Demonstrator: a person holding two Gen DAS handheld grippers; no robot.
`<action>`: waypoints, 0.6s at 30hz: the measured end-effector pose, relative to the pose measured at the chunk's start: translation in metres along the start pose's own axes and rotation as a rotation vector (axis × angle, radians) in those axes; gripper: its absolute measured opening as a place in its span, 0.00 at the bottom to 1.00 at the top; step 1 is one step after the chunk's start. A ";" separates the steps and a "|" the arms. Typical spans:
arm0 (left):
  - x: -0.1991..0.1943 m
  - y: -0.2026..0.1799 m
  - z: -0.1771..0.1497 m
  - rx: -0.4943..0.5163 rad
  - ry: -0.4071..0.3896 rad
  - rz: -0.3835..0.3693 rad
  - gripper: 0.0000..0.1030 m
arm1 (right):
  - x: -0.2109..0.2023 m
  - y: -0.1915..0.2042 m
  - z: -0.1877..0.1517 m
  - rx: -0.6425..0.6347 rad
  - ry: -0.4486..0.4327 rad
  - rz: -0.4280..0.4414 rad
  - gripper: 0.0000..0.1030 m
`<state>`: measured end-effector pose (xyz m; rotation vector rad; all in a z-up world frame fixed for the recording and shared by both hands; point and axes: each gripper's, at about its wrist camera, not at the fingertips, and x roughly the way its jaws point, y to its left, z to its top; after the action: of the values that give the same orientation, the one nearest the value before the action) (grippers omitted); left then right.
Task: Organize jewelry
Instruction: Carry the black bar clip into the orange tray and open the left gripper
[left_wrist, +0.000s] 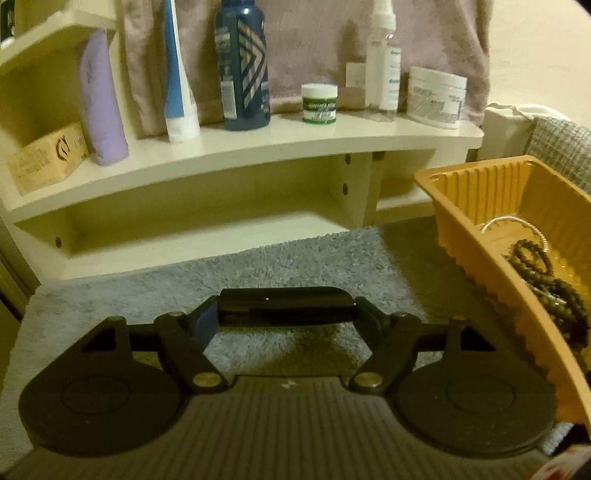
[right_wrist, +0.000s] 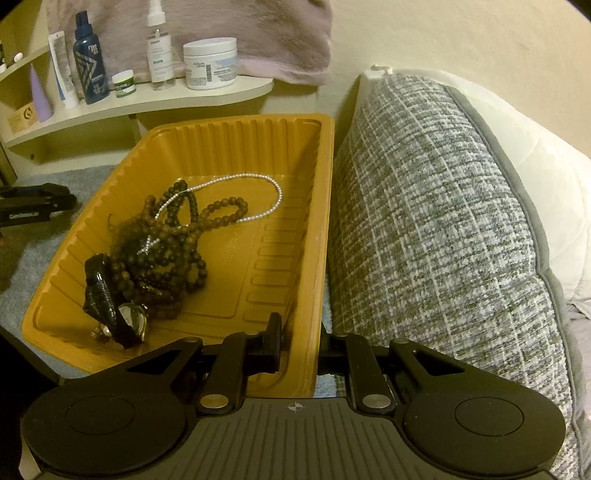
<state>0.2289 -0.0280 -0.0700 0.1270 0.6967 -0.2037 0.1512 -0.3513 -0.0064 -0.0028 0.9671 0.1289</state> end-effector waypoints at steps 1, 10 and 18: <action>-0.004 0.000 0.001 0.001 -0.002 -0.004 0.72 | 0.000 -0.001 -0.001 0.003 -0.002 0.005 0.15; -0.037 -0.013 0.013 0.033 -0.037 -0.060 0.72 | 0.003 -0.014 -0.011 0.045 -0.020 0.049 0.15; -0.065 -0.034 0.025 0.066 -0.073 -0.176 0.72 | 0.008 -0.021 -0.011 0.039 -0.043 0.092 0.15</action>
<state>0.1882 -0.0564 -0.0108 0.1212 0.6286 -0.3982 0.1488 -0.3720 -0.0201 0.0797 0.9272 0.1938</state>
